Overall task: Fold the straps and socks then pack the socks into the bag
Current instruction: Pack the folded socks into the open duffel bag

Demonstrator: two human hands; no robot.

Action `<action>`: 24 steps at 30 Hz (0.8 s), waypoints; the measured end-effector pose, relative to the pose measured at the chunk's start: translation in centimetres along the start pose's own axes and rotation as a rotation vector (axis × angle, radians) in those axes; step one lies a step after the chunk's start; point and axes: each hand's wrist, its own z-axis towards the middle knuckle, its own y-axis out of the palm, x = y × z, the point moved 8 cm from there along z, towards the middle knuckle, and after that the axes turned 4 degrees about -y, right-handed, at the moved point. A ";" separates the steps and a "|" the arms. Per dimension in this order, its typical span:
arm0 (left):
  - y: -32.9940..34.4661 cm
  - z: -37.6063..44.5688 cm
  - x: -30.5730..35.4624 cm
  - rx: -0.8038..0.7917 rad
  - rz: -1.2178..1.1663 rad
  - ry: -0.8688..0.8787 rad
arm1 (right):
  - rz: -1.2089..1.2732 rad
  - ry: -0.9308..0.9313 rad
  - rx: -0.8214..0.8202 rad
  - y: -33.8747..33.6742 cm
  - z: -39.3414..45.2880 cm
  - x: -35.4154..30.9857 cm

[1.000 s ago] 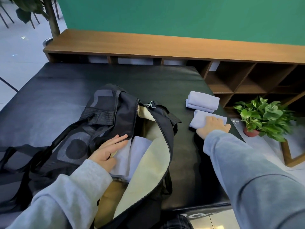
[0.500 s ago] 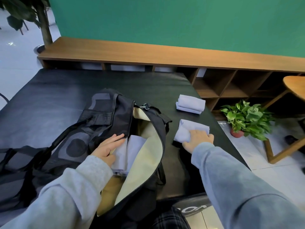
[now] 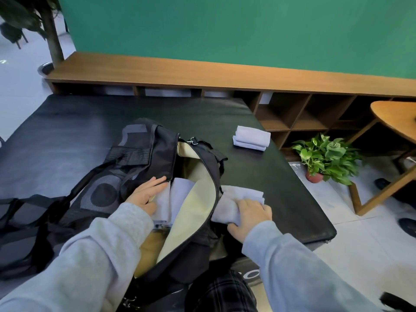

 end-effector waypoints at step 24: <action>0.3 0.0 0.2 -0.029 0.089 -0.051 | 0.324 0.085 -0.100 0.4 -2.1 1.2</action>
